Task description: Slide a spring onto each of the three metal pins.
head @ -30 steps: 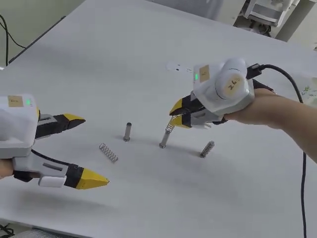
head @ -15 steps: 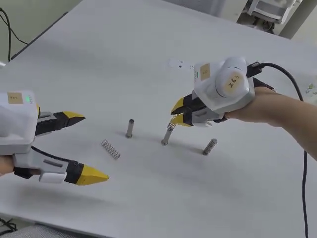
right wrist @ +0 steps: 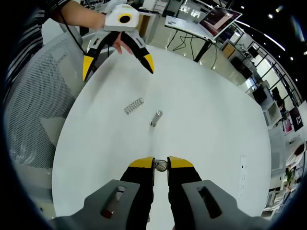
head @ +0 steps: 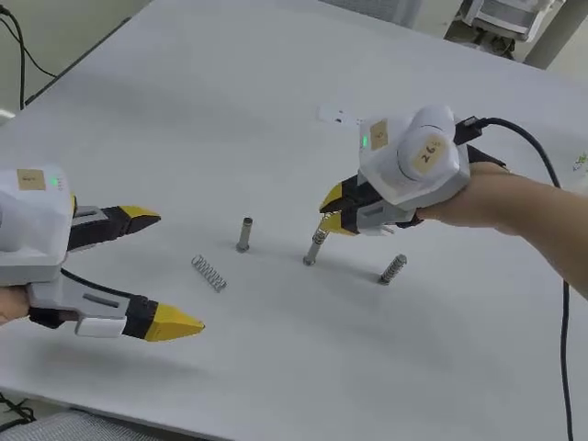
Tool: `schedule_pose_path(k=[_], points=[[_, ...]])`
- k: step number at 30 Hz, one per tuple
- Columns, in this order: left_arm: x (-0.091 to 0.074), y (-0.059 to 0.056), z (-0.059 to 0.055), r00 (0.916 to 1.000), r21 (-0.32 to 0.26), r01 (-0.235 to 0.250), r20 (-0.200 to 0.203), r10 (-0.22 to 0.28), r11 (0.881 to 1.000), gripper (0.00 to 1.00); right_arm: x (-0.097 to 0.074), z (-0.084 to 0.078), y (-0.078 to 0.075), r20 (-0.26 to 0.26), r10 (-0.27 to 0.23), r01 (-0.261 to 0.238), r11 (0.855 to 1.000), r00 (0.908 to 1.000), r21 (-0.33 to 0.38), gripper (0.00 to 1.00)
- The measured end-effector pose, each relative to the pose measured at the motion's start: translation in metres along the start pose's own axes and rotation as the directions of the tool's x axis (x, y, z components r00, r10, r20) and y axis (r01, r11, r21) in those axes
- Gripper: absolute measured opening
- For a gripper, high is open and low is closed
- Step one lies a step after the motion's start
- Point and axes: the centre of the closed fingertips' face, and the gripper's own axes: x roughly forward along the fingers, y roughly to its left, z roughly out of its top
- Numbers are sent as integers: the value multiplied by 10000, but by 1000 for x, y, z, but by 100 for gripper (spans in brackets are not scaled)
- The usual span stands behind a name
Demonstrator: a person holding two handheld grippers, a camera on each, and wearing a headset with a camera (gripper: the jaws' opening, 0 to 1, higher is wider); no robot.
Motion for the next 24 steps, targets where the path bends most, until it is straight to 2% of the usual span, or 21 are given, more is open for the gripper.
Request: schedule_pose_path(k=[8, 24], points=[[-2, 2, 0, 10000, -18, -47, 27, 47, 10000, 93, 13, -10, 3, -230, 199, -195, 9997, 9995, 170, 7], [-4, 5, -2, 9999, -165, -153, 63, 154, 9997, 92, 28, -15, 6, -271, 425, -412, 9980, 9987, 471, 8]])
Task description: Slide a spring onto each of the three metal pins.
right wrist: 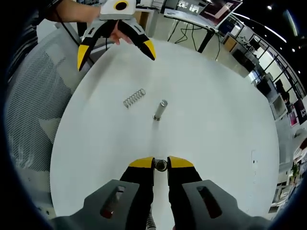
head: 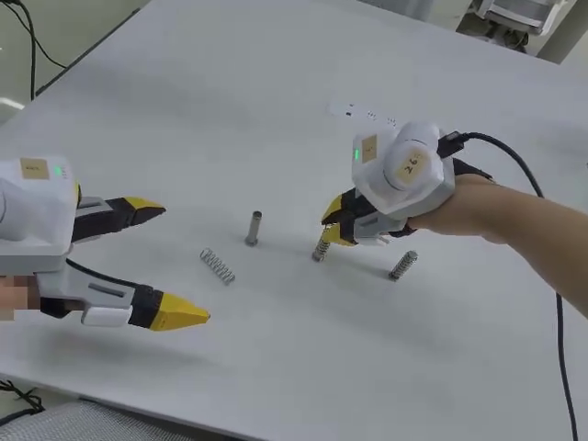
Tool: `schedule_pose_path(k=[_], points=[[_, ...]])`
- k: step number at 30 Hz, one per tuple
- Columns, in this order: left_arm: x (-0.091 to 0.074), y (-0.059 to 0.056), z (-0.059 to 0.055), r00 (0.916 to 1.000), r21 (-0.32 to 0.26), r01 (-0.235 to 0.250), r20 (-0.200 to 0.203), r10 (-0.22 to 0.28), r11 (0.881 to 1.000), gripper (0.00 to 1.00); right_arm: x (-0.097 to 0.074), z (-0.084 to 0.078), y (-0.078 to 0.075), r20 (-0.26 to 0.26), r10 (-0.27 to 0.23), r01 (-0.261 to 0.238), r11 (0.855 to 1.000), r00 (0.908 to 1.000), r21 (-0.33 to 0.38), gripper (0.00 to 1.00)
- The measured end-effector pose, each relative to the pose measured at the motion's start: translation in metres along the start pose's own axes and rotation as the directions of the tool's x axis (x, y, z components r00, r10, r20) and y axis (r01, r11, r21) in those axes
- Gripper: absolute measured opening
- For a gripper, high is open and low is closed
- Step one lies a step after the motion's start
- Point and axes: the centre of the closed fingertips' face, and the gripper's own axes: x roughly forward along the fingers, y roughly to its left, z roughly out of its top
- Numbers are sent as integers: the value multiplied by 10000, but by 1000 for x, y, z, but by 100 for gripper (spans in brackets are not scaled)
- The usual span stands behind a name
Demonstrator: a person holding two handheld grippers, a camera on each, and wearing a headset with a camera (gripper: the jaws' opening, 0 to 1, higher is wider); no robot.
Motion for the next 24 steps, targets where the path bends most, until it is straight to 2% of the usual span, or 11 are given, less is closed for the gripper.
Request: schedule_pose_path(k=[14, 16, 24], points=[[2, 0, 1, 10000, -61, 5, 18, -5, 10000, 92, 8, -7, 3, 2, 53, -53, 9997, 10000, 225, 8], [2, 1, 1, 10000, -61, 1, 39, -1, 10000, 92, 8, -5, 2, 160, 20, -26, 9991, 9999, 413, 8], [2, 2, 3, 10000, -31, 22, 20, -22, 10000, 92, 7, -7, -1, 73, -104, 99, 9981, 9999, 613, 9]])
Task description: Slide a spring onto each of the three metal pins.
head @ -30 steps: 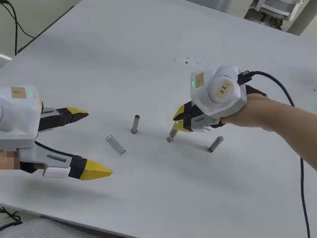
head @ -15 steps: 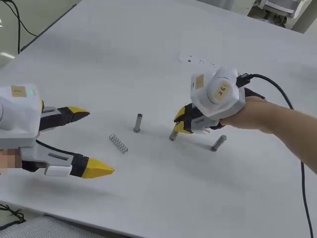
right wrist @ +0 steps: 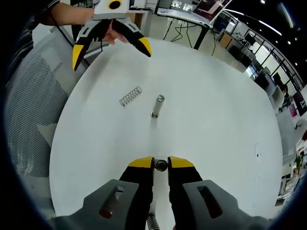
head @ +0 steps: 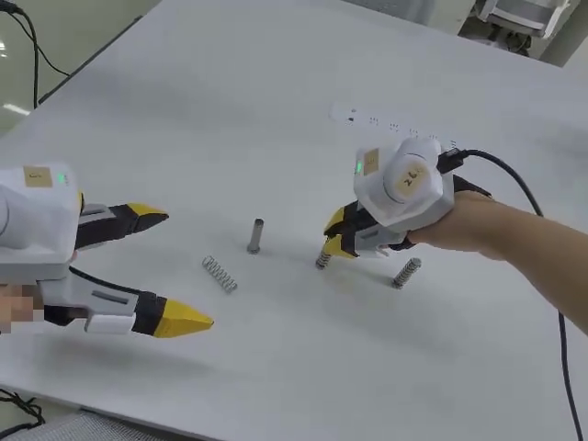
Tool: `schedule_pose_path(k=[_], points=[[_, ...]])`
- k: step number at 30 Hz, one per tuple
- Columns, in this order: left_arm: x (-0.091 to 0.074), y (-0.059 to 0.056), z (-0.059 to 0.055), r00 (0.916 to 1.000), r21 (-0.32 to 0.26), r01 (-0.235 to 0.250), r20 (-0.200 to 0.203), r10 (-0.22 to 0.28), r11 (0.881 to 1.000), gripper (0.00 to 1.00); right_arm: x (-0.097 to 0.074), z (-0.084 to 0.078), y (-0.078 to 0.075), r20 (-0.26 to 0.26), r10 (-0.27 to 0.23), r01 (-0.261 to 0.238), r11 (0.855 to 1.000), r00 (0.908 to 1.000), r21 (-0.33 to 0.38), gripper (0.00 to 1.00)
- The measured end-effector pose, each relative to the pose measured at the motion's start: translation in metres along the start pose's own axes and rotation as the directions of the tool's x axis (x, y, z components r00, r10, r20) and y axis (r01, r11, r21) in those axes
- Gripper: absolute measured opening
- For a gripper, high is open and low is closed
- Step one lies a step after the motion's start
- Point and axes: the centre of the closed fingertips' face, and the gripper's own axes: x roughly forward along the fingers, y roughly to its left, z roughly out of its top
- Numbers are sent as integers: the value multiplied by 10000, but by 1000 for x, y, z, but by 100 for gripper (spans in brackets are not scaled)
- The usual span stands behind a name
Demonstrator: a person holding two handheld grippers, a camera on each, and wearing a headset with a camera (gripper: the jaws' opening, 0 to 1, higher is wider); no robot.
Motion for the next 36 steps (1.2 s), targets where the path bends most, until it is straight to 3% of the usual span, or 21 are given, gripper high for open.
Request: schedule_pose_path(k=[9, 15, 19, 22, 25, 27, 30, 32, 36], points=[[0, -2, 2, 10000, 82, 54, -41, -53, 10000, 91, -5, 2, -5, 342, -410, 391, 9978, 9986, 543, 16], [1, -3, 5, 9999, 159, 96, -70, -95, 9998, 91, -14, 8, -8, 1151, -712, 522, 9857, 9908, 1601, 17], [1, -3, 8, 9999, 205, 121, -49, -120, 9997, 91, -25, 15, -14, 2118, -1198, 518, 9521, 9699, 3013, 18], [1, -4, 9, 9999, 233, 144, -49, -143, 9996, 91, -33, 15, -15, 2510, -1468, 439, 9262, 9568, 3744, 18], [1, -5, 10, 9999, 252, 162, -23, -161, 9996, 92, -40, 14, -16, 2764, -1697, 449, 9125, 9459, 4067, 18], [1, -4, 11, 9999, 278, 162, -15, -162, 9995, 92, -44, 13, -16, 2912, -1819, 358, 8953, 9392, 4440, 19], [2, -5, 13, 9998, 297, 190, 7, -190, 9994, 93, -49, 9, -13, 2965, -1940, 404, 8897, 9351, 4547, 19], [2, -5, 15, 9998, 260, 207, 58, -209, 9994, 94, -52, 12, -8, 3227, -2037, 213, 8718, 9243, 4893, 19], [1, -5, 18, 9997, 271, 182, 126, -185, 9995, 94, -61, 13, 0, 3555, -2261, 175, 8633, 9069, 5044, 21]])
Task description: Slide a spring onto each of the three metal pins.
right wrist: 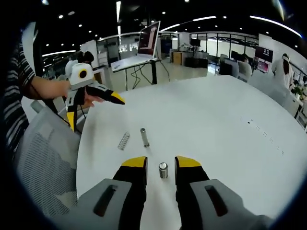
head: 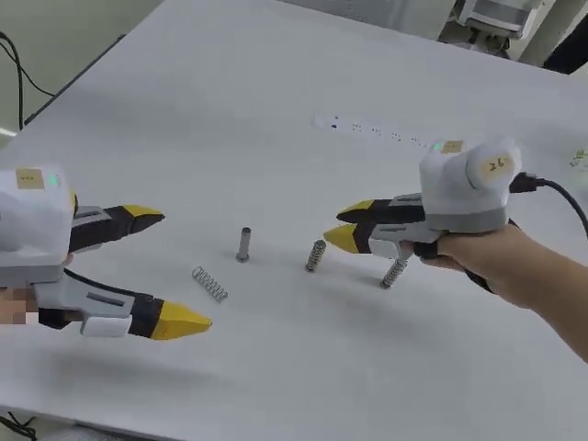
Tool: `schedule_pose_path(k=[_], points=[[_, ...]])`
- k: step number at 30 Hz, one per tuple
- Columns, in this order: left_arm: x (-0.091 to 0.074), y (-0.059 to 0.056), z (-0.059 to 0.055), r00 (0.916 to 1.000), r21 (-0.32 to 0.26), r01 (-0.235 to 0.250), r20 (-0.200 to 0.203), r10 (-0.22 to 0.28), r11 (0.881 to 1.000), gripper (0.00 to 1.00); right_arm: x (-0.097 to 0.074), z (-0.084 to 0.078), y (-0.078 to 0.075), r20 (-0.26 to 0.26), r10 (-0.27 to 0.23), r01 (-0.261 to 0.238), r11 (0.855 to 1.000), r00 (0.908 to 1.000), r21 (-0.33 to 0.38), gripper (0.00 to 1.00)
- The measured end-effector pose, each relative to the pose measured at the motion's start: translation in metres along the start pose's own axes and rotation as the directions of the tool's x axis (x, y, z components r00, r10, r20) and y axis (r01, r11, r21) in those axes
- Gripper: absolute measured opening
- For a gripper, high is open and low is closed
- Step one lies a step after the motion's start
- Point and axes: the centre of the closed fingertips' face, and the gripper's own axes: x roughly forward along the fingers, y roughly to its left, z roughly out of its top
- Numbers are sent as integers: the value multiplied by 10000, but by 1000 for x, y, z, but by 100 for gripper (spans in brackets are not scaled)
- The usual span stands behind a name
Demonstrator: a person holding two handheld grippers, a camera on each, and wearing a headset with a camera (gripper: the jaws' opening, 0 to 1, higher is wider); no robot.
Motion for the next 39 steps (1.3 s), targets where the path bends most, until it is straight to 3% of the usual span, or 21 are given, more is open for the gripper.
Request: schedule_pose_path(k=[5, 10, 24, 29, 39], points=[[0, 0, 1, 10000, 0, -29, 2, 29, 10000, 95, -13, -2, 5, 517, -138, 112, 9987, 9986, 499, 22], [1, 0, 0, 10000, 18, -17, -46, 18, 10000, 95, -24, -10, 7, 696, -342, 279, 9956, 9970, 891, 22], [5, -1, 1, 10000, 32, 30, -88, -30, 10000, 94, -26, -33, 15, 503, -250, 191, 9933, 9984, 1137, 22], [4, -1, 1, 10000, 23, -19, -84, 20, 10000, 94, -23, -43, 18, 220, -170, 144, 9934, 9996, 1140, 21], [4, -2, -1, 9999, -7, -10, -141, 10, 10000, 93, -19, -49, 25, 55, -38, 32, 9935, 10000, 1138, 20]])
